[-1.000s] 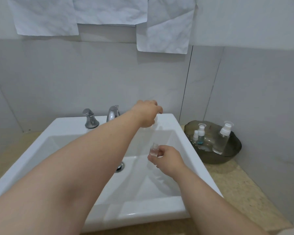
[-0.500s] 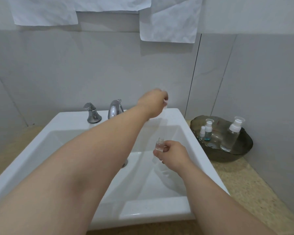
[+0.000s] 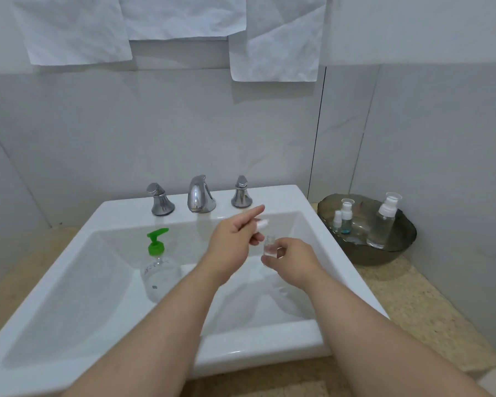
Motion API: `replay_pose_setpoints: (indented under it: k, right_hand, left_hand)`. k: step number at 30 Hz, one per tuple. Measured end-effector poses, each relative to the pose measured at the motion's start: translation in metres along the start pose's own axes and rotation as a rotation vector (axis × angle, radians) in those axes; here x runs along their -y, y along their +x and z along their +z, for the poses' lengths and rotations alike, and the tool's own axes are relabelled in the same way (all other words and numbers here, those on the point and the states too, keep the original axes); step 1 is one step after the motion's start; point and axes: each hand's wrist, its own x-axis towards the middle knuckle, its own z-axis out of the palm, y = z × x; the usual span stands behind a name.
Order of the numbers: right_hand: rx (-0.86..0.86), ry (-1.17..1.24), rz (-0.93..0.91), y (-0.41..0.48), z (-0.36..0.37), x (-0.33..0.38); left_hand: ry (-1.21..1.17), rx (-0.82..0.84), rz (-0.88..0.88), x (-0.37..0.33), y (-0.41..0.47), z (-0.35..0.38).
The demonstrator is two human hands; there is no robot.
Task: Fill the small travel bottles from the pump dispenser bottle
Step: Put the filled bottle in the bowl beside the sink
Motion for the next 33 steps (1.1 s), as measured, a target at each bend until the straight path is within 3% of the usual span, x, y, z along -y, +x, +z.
replay_pose_setpoints:
  k: [4,8,18,33]
  right_hand:
    - [-0.002,-0.053,0.007,-0.004,0.0,0.0]
    - [-0.003,-0.066,0.005,-0.007,0.0,0.003]
    - [0.022,-0.064,-0.026,-0.011,0.001,0.005]
    - [0.083,-0.03,-0.103,-0.013,0.003,0.009]
  left_hand:
    - [-0.036,-0.025,-0.026,0.008,-0.001,-0.003]
    - [0.089,-0.116,-0.042,0.019,0.002,-0.01]
    - [0.205,-0.251,0.18,0.019,-0.003,-0.006]
    - [0.267,-0.202,0.265,0.022,-0.003,-0.001]
